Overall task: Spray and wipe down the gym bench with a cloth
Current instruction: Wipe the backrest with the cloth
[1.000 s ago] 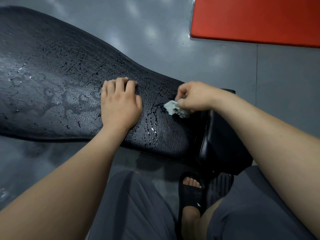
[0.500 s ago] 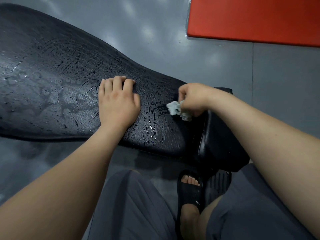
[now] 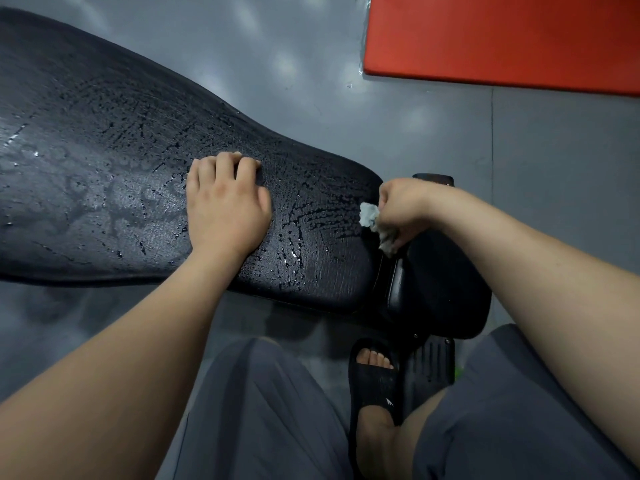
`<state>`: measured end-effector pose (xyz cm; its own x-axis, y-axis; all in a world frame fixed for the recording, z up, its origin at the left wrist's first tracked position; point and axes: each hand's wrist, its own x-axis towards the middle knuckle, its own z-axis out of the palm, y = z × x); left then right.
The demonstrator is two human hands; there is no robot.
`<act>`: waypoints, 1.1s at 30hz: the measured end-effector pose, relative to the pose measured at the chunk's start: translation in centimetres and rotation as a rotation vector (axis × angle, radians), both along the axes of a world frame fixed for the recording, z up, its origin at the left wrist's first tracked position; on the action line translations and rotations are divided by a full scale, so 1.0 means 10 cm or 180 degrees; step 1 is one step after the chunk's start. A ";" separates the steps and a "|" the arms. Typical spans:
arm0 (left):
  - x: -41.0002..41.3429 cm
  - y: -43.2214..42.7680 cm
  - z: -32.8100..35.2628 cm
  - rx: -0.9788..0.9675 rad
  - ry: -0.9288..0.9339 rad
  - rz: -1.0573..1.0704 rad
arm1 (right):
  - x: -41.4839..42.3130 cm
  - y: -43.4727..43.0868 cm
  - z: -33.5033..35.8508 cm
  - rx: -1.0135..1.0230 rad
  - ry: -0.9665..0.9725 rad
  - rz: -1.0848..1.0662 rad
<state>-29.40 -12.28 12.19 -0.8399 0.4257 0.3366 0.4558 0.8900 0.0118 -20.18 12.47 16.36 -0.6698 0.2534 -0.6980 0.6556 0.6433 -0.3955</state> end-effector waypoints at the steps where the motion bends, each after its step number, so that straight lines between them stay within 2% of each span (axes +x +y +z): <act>1: 0.00 0.00 0.00 0.0012 0.0000 -0.0006 | 0.04 -0.05 0.02 -0.0262 -0.0212 0.0024; 4: 0.00 0.00 0.01 0.0017 0.0009 -0.0004 | 0.12 -0.25 0.03 -0.0760 -0.0643 0.0161; 6: 0.00 0.00 0.01 0.0006 0.0019 -0.0001 | 0.08 -0.28 0.03 -0.0562 -0.0361 0.0163; 10: 0.00 0.00 0.00 0.0025 0.0017 -0.0004 | -0.06 -0.19 0.02 0.0237 0.0535 0.0063; 13: 0.01 0.01 0.01 0.0012 -0.0020 0.0006 | 0.00 -0.26 0.07 -0.0123 0.0313 0.0440; 15: 0.01 0.00 0.01 -0.0026 -0.0030 0.0009 | 0.04 -0.24 0.10 -0.0028 0.0160 0.0884; 19: 0.01 0.00 0.01 -0.0054 -0.0039 0.0030 | 0.05 -0.21 0.08 0.0065 0.0442 0.1137; 25: 0.01 0.00 0.01 -0.0064 -0.0033 0.0034 | 0.06 -0.57 0.04 -0.0415 0.0621 0.1554; 27: 0.01 0.00 0.02 -0.0050 -0.0028 0.0030 | 0.03 -0.56 0.03 -0.0276 0.0755 0.1529; 30: 0.01 0.00 0.02 -0.0019 -0.0018 0.0016 | -0.04 -0.47 0.02 0.0274 0.1336 0.1235; 31: 0.01 0.00 0.01 -0.0020 -0.0011 0.0017 | -0.04 -0.47 0.01 0.0278 0.1406 0.1176; 33: 0.01 0.00 0.01 -0.0026 0.0001 0.0017 | -0.01 -0.52 0.01 -0.0115 0.1127 0.1243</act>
